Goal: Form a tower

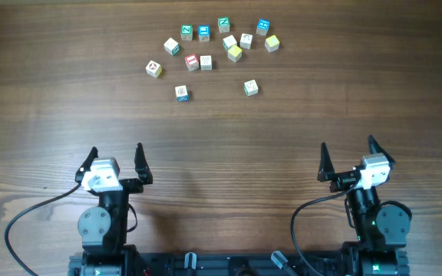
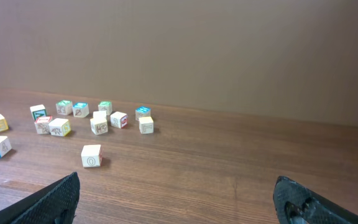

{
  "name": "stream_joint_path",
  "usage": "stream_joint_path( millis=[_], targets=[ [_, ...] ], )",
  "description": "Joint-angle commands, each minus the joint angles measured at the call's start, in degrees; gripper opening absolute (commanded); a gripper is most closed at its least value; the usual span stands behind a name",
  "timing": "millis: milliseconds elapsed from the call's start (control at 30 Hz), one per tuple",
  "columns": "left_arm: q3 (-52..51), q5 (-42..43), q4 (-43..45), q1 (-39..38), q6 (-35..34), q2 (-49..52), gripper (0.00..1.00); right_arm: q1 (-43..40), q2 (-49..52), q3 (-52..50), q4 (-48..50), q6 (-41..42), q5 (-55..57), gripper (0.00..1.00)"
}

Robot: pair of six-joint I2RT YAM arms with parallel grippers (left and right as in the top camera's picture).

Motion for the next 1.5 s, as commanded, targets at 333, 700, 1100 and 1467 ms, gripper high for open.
stream_joint_path(
  millis=[333,700,1100,1467],
  targets=[
    [-0.17,-0.74,-0.02,0.31,0.87,-0.28,1.0,-0.24,-0.57,-0.07,0.31,0.85,-0.68,1.0],
    [-0.17,-0.74,-0.02,0.31,0.87,-0.28,1.0,-0.24,-0.57,-0.07,0.31,0.85,-0.68,1.0],
    [-0.17,-0.74,-0.02,0.31,0.87,-0.28,1.0,-0.24,-0.57,-0.07,0.31,0.85,-0.68,1.0],
    [-0.17,-1.88,0.94,0.31,3.87,-0.28,1.0,-0.24,-0.57,-0.07,0.31,0.85,-0.68,1.0]
  ],
)
